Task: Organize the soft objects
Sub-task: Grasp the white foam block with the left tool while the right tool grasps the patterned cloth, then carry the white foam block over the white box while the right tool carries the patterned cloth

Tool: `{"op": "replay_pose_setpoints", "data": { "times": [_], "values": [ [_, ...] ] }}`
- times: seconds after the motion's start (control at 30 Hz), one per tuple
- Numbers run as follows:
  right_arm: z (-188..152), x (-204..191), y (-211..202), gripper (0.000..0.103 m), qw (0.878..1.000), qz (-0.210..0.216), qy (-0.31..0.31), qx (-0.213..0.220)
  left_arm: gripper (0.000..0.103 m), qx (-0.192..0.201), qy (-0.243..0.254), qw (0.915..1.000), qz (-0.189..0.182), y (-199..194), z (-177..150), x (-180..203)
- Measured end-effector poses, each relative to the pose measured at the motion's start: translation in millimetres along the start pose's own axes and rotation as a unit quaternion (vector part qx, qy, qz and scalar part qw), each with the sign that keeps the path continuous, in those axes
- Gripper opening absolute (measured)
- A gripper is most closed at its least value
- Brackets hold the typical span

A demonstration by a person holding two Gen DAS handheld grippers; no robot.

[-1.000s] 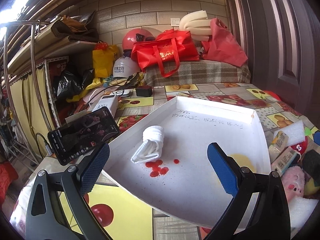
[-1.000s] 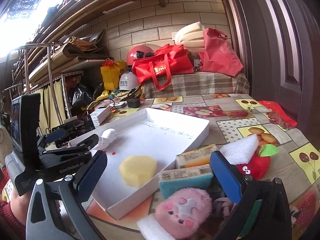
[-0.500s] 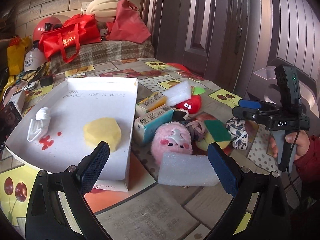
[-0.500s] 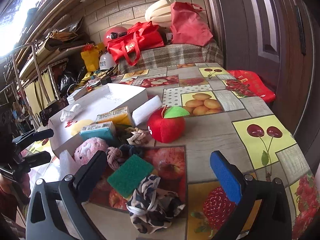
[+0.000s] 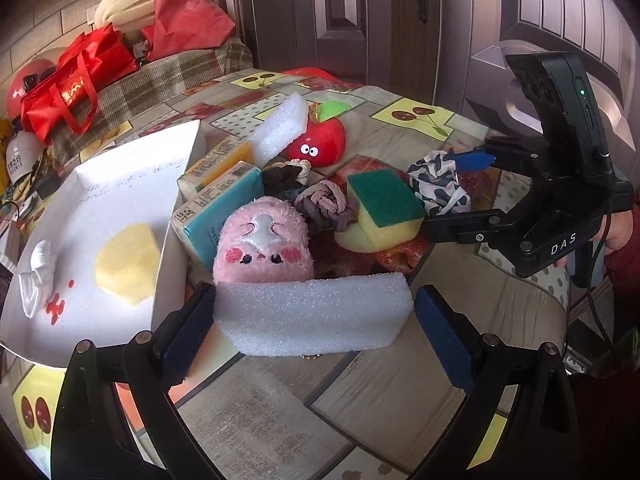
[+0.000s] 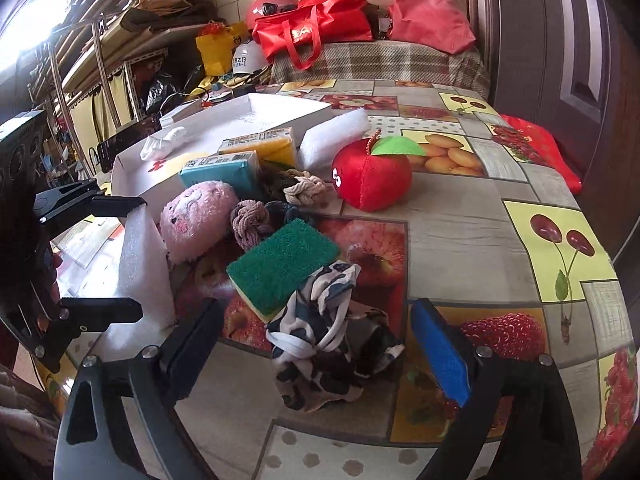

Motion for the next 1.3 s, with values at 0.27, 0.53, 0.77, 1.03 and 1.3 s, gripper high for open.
{"op": "replay_pose_setpoints", "data": {
  "times": [0.27,0.53,0.77,1.03,1.3],
  "values": [
    [-2.7,1.5,2.6,0.066,1.0,0.013,0.011,-0.006,0.099,-0.062,-0.009,0.998,0.005,22.6,-9.9,-3.7],
    [-5.0,12.9,-13.0,0.042,0.999,-0.001,0.031,0.025,0.091,-0.021,-0.02,0.9996,0.008,6.4,-4.2,-8.6],
    [16.1,35.2,-55.2,0.041,0.99,-0.029,0.073,0.117,0.091,0.066,-0.026,0.9971,0.027,-26.1,7.4,-17.7],
    [50.1,22.9,-81.2,0.041,0.967,-0.076,0.064,0.236,0.091,0.169,-0.044,0.9763,0.128,-56.7,17.5,-53.8],
    [59.9,24.5,-67.5,0.041,0.954,-0.112,0.085,0.266,0.091,0.177,-0.072,0.9729,0.13,-61.3,12.0,-69.6]
  ]
}}
Point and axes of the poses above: each gripper's, at about its wrist camera, not at the fingertips, and y roughly the way its jaws point, x to its right, z to its top, the point moved 7 cm from there along y, roughly the way its jaws point, and after that the axes turned 6 degrees about -z, right-handed, at the moved point
